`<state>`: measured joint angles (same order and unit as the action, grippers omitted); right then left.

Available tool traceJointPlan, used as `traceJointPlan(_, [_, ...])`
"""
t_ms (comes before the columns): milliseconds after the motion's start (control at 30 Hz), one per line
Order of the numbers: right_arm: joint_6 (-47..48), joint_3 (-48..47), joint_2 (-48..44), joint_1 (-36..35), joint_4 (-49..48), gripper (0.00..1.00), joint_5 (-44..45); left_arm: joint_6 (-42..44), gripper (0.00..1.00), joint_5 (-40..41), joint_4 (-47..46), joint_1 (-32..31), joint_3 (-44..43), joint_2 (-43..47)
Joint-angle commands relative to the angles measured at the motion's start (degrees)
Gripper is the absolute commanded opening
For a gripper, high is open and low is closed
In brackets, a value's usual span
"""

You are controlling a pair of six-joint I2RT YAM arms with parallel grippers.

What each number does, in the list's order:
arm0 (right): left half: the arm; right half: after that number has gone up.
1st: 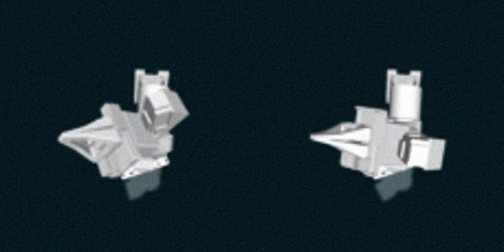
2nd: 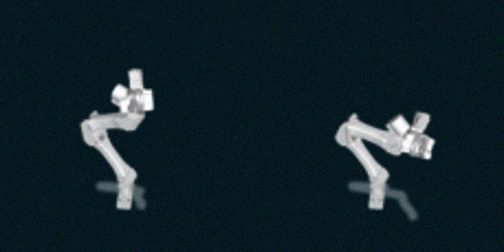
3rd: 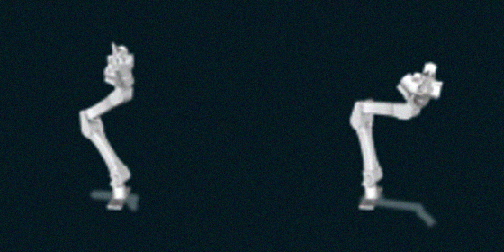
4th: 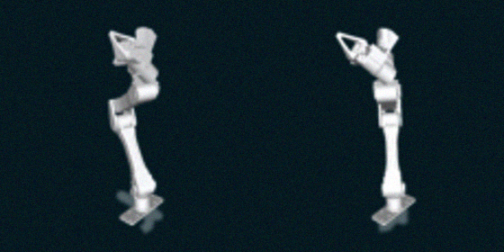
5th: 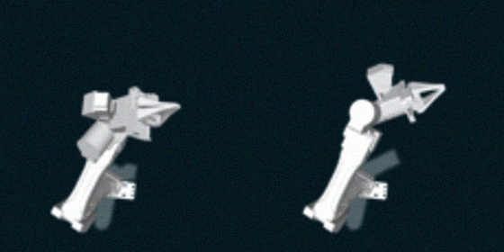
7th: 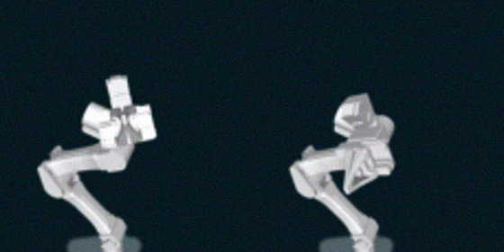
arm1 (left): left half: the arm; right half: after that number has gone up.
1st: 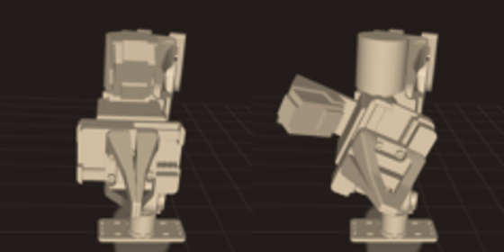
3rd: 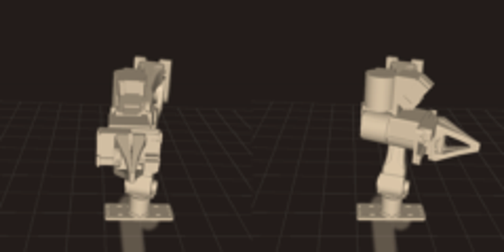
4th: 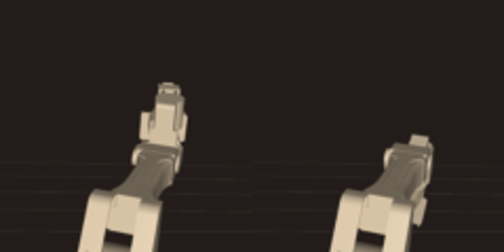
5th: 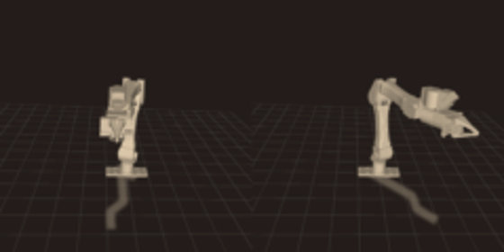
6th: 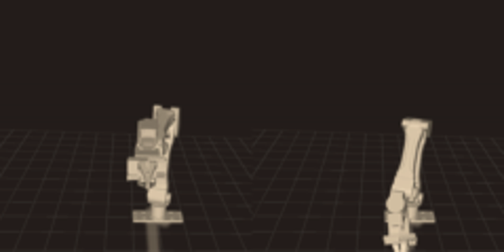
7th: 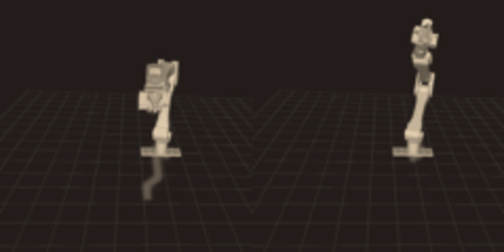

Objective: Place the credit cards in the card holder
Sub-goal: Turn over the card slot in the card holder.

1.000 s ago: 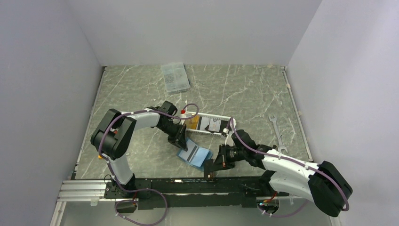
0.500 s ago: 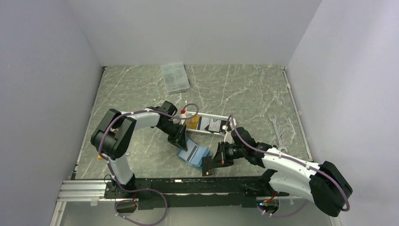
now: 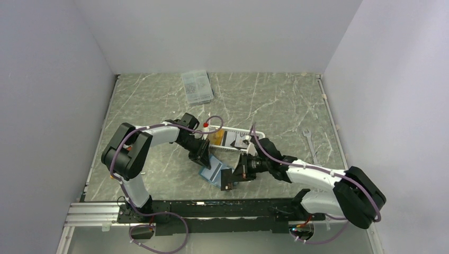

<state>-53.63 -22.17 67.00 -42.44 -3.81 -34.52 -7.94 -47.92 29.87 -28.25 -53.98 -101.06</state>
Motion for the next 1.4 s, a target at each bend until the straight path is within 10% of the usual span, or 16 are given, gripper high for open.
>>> traceJointPlan(0, [-1.38,-2.36,3.15,0.17,-8.18,0.00,-0.20,1.68,0.19,0.08,0.65,0.30,-1.34,1.83])
traceJointPlan(433, [-3.71,-1.29,12.71,0.15,-18.69,0.00,-0.02,1.69,0.36,-4.79,1.51,3.64,-1.35,0.51])
traceJointPlan(1367, [-4.72,-2.51,33.25,-1.14,-33.28,0.00,-4.83,14.11,0.38,-0.86,13.83,10.77,-3.23,-2.04])
